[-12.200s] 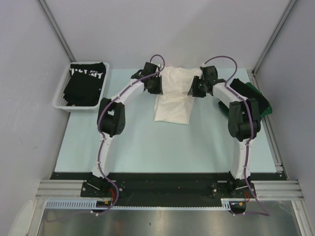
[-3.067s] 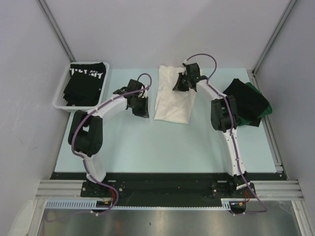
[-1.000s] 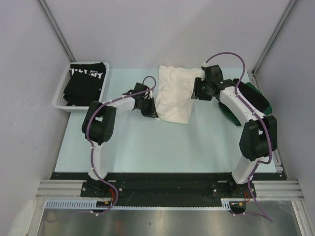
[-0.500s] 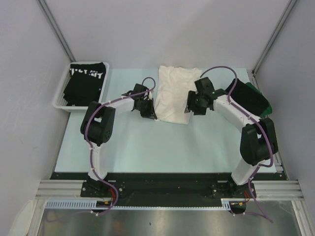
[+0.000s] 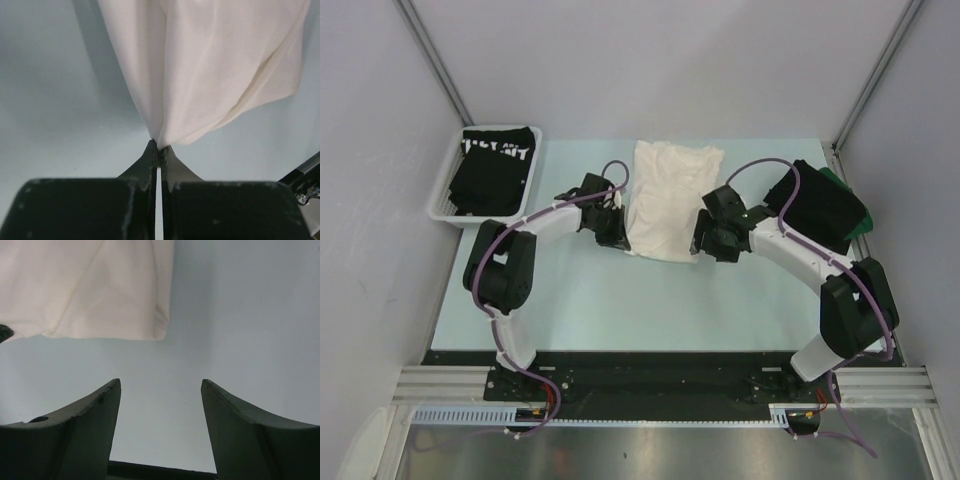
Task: Fold and stack the t-shirts
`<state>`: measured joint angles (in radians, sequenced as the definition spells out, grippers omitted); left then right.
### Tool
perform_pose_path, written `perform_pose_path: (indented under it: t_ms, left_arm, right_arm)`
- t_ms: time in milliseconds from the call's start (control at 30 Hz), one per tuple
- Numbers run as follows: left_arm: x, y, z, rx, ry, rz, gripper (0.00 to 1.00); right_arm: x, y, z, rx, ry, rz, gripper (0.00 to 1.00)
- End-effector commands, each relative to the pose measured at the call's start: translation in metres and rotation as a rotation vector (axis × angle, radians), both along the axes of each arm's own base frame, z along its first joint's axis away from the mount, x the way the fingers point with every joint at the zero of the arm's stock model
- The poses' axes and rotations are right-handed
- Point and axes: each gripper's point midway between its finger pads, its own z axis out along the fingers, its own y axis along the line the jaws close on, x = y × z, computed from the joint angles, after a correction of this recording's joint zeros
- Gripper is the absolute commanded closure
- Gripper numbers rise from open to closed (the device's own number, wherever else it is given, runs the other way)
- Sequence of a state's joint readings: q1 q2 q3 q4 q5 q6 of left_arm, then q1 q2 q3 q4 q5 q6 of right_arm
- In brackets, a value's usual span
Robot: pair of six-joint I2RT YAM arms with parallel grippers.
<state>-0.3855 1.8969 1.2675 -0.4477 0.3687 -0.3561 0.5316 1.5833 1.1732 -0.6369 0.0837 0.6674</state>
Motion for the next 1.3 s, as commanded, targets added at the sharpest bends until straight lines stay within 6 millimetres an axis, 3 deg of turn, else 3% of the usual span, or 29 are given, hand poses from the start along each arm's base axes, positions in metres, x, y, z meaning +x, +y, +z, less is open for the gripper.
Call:
perform_pose_path:
  t_ms: [0, 233, 433, 900, 1267]
  left_arm:
    - [-0.012, 0.011, 0.026, 0.018, -0.04, -0.028, 1.0]
    - [-0.028, 0.018, 0.03, 0.027, -0.034, -0.042, 1.0]
    - [-0.035, 0.019, 0.033, 0.027, -0.027, -0.049, 1.0]
    - [-0.043, 0.017, 0.035, 0.024, -0.016, -0.054, 1.0]
    - [-0.048, 0.018, 0.037, 0.021, -0.023, -0.056, 1.0]
  right_arm:
    - [-0.009, -0.013, 0.005, 0.007, -0.034, -0.096, 0.3]
    - [-0.028, -0.015, -0.015, 0.075, -0.033, -0.153, 0.33]
    - [-0.031, -0.001, -0.035, 0.164, -0.043, -0.161, 0.34]
    - [-0.02, 0.024, -0.052, 0.253, -0.052, -0.178, 0.34]
    - [-0.024, 0.04, -0.071, 0.257, -0.016, -0.163, 0.38]
